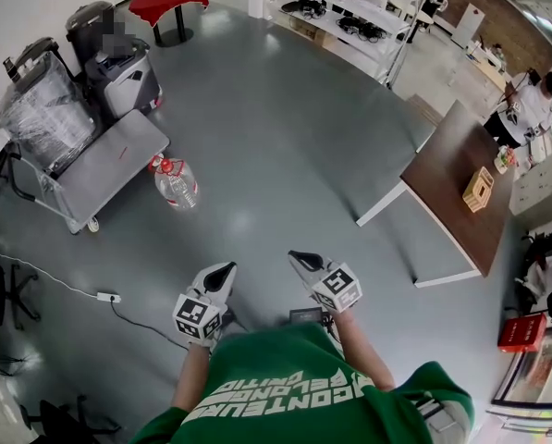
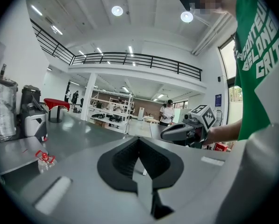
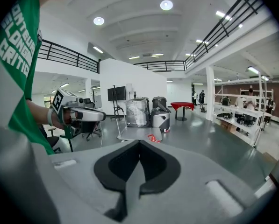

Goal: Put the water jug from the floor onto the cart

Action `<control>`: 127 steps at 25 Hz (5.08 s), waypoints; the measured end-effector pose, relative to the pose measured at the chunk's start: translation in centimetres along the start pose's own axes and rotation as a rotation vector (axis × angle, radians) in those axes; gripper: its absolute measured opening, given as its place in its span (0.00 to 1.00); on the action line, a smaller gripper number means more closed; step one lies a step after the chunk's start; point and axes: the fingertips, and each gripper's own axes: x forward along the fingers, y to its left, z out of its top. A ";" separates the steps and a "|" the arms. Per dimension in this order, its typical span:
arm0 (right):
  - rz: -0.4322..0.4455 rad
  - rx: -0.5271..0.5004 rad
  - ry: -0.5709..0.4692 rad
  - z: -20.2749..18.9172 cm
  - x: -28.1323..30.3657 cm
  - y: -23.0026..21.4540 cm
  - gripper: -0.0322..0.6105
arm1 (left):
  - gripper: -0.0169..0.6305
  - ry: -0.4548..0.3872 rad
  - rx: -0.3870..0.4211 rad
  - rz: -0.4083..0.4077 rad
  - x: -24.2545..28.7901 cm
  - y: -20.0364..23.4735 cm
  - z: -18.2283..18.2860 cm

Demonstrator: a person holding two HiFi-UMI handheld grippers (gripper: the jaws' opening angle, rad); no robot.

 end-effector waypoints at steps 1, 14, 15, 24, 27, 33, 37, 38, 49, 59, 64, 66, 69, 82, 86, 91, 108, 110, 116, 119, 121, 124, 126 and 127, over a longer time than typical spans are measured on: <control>0.004 0.000 0.001 0.0 0.3 0.2 0.03 | 0.04 0.001 -0.002 0.001 -0.2 0.2 -0.1; 0.032 -0.021 -0.007 1.9 5.8 3.0 0.03 | 0.04 0.006 -0.022 0.038 -3.8 4.4 -0.5; 0.030 -0.018 -0.008 2.1 6.2 3.1 0.03 | 0.04 0.004 -0.024 0.039 -4.0 4.7 -0.5; 0.036 -0.025 -0.001 3.2 9.4 4.7 0.03 | 0.04 -0.003 -0.029 0.062 -6.4 8.0 -0.4; 0.039 -0.029 0.000 3.6 10.5 5.5 0.03 | 0.04 -0.004 -0.034 0.066 -7.3 9.1 -0.4; 0.035 -0.050 0.000 4.7 12.3 7.2 0.03 | 0.04 -0.016 -0.040 0.056 -9.1 10.8 -0.3; 0.031 -0.056 -0.008 5.3 12.8 8.4 0.03 | 0.04 -0.018 -0.035 0.033 -9.8 11.0 -0.2; 0.032 -0.059 -0.005 5.3 12.9 8.8 0.03 | 0.04 -0.017 -0.035 0.029 -9.9 11.1 -0.3; 0.057 -0.029 0.005 4.8 13.5 8.8 0.03 | 0.04 0.002 -0.057 0.016 -9.3 11.3 -1.1; 0.161 -0.053 -0.013 6.5 18.0 7.6 0.03 | 0.04 0.004 -0.060 0.110 -9.0 14.2 -0.3; 0.199 -0.063 -0.011 7.3 19.6 6.0 0.03 | 0.04 0.001 -0.060 0.135 -7.4 15.6 0.8; 0.204 -0.058 -0.010 7.5 20.2 5.0 0.03 | 0.04 0.005 -0.060 0.136 -6.5 16.1 1.1; 0.209 -0.050 -0.007 7.6 20.9 3.2 0.03 | 0.04 0.013 -0.054 0.134 -4.8 16.8 1.7; 0.261 -0.071 -0.038 10.5 25.2 -3.6 0.03 | 0.04 0.014 -0.024 0.153 2.1 21.0 4.7; 0.267 -0.068 -0.040 10.7 25.9 -5.8 0.03 | 0.04 0.008 -0.011 0.159 4.2 21.9 5.7; 0.281 -0.074 -0.043 11.1 26.7 -8.0 0.03 | 0.04 0.004 -0.009 0.187 5.5 23.0 6.3; 0.374 -0.079 -0.011 9.9 27.4 -11.7 0.03 | 0.04 0.006 -0.085 0.273 8.3 23.0 5.5; 0.382 -0.081 -0.005 9.9 27.7 -11.5 0.03 | 0.04 0.002 -0.094 0.276 8.2 23.3 5.4; 0.378 -0.083 -0.014 10.6 29.0 -11.9 0.03 | 0.04 -0.002 -0.093 0.255 9.2 24.5 5.6; 0.379 -0.088 -0.014 11.0 29.5 -12.2 0.03 | 0.04 -0.015 -0.089 0.247 9.6 25.4 6.1; 0.377 -0.096 -0.010 11.2 30.0 -12.5 0.03 | 0.04 -0.023 -0.091 0.246 9.9 26.2 6.4; 0.361 -0.086 -0.009 11.6 30.9 -13.2 0.03 | 0.04 -0.028 -0.094 0.237 10.2 27.2 6.8; 0.358 -0.084 -0.007 12.0 31.6 -13.5 0.03 | 0.04 -0.027 -0.099 0.232 10.2 27.9 6.9; 0.359 -0.085 -0.005 12.1 32.0 -13.6 0.03 | 0.04 -0.027 -0.105 0.231 10.3 28.4 7.0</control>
